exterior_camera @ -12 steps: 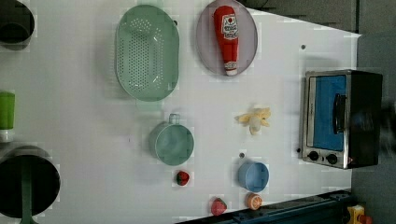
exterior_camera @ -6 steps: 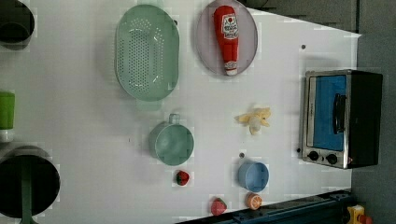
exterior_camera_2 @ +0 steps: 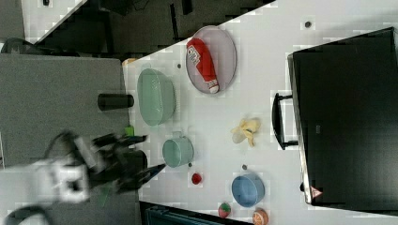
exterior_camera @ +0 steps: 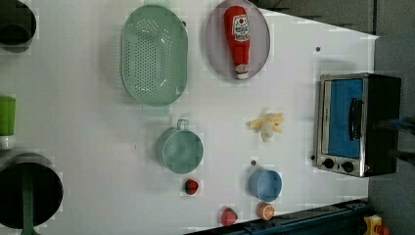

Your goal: Pick banana from table and place on oven.

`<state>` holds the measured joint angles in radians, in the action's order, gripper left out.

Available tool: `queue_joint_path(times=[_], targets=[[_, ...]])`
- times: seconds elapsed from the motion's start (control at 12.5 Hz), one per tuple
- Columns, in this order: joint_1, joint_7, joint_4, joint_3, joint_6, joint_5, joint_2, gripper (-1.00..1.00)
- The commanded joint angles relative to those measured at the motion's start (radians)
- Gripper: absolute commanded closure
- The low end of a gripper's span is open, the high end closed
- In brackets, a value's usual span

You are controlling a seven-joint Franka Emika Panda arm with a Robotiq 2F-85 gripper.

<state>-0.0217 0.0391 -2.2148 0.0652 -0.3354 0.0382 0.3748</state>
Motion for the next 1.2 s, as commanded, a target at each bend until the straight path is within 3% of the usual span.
queue_joint_path(times=[0.08,0.72,1.2], targets=[[0.010,0.032,-0.134,-0.028,-0.148,-0.013,-0.111,-1.00],[0.003,0.032,-0.214,-0.027,-0.639,-0.012,-0.514,-1.00],[0.004,0.034,-0.237,-0.030,-0.840,-0.012,-0.697,-1.00]])
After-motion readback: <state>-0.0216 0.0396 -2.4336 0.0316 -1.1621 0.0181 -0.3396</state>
